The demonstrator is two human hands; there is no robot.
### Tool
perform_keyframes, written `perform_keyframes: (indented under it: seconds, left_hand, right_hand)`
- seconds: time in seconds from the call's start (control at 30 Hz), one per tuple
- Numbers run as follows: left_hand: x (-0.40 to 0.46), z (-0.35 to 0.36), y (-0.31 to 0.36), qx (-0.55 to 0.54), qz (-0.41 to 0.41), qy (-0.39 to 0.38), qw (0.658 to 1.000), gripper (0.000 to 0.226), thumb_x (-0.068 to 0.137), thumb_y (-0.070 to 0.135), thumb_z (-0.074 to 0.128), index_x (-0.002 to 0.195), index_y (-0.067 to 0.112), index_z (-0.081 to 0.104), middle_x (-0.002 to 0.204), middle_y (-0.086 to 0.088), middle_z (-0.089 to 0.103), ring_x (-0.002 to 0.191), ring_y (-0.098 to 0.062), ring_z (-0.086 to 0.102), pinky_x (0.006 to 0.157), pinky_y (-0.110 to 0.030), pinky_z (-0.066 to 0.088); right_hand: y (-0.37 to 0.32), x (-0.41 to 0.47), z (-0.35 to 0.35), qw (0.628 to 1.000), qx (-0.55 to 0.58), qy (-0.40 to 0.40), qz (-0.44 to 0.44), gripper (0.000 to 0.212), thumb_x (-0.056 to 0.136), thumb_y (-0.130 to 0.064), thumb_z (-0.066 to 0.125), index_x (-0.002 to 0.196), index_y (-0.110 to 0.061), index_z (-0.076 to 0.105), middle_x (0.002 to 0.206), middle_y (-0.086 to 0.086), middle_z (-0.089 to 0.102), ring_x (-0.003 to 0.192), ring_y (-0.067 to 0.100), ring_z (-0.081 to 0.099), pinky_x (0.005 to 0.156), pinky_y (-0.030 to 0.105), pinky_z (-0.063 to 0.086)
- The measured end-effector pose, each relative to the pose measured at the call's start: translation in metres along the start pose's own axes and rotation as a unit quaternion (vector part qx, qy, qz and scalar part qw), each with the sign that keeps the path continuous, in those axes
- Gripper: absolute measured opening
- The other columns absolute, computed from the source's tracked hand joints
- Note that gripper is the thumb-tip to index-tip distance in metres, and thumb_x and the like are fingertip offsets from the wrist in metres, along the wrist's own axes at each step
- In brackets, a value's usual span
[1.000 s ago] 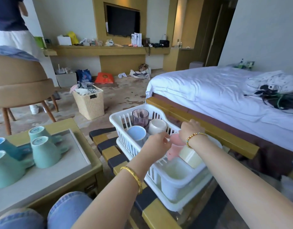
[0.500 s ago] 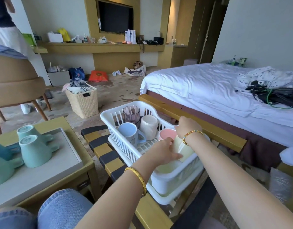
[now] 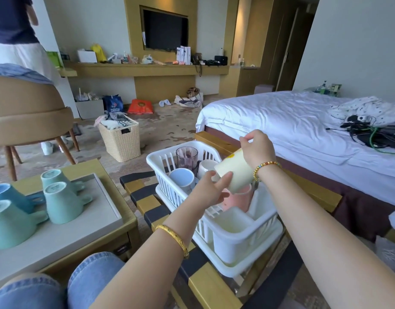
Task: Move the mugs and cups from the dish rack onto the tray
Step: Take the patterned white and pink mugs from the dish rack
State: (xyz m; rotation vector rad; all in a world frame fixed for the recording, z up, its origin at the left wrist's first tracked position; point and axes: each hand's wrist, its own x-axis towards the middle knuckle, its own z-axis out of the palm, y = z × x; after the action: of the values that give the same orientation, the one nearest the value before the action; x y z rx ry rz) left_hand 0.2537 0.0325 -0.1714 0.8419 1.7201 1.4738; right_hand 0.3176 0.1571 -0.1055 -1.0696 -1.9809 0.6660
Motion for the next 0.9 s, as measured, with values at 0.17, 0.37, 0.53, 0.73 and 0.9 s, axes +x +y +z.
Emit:
perform_keyframes:
  seconds: [0.17,0.37,0.53,0.73,0.9]
  left_hand:
    - [-0.001,-0.027,-0.001,-0.103,-0.055,0.090,0.989,0.050,0.091,0.057,0.039,0.116,0.014,0.046,0.103,-0.010,0.058,0.075,-0.025,0.067,0.074,-0.033,0.057]
    - [-0.008,-0.075,-0.001,-0.280,-0.108,0.215,0.930,0.062,0.082,0.067,0.044,0.116,0.016,0.049,0.102,-0.012,0.065,0.081,-0.026,0.068,0.059,-0.032,0.057]
    - [-0.033,-0.134,-0.013,-0.259,-0.063,0.320,0.909,0.055,0.080,0.063,0.049,0.113,0.019,0.049,0.096,-0.004,0.058,0.084,-0.021,0.064,0.052,-0.027,0.053]
    - [-0.076,-0.213,-0.037,-0.167,0.012,0.370,0.914,0.050,0.082,0.045,0.062,0.124,0.020,0.048,0.113,-0.004,0.060,0.092,-0.016,0.063,0.061,-0.030,0.058]
    - [-0.107,-0.268,-0.060,-0.082,0.019,0.398,0.914,0.066,0.078,0.041,0.069,0.135,0.024,0.040,0.128,-0.004,0.053,0.104,-0.021,0.061,0.072,-0.035,0.059]
  right_hand:
    - [-0.026,-0.032,0.043,0.979,0.198,0.044,-0.004,0.007,0.091,-0.025,0.052,0.086,-0.021,0.051,0.079,-0.005,0.058,0.081,0.018,0.058,0.060,0.019,0.030]
    - [-0.063,-0.067,0.085,0.963,0.259,-0.035,-0.069,0.005,0.095,-0.026,0.043,0.092,-0.029,0.044,0.073,-0.022,0.051,0.067,-0.005,0.051,0.054,0.018,0.034]
    - [-0.087,-0.092,0.123,0.951,0.258,-0.134,-0.106,0.012,0.096,-0.027,0.043,0.107,-0.024,0.047,0.078,-0.015,0.052,0.072,0.007,0.051,0.060,0.028,0.034]
    - [-0.108,-0.124,0.179,0.931,0.229,-0.251,-0.133,0.020,0.097,-0.024,0.041,0.115,-0.021,0.050,0.102,-0.004,0.056,0.092,0.015,0.056,0.069,0.025,0.037]
    - [-0.131,-0.144,0.228,0.911,0.165,-0.343,-0.159,0.023,0.097,-0.027,0.040,0.118,-0.024,0.050,0.114,0.004,0.065,0.092,0.015,0.057,0.067,0.025,0.043]
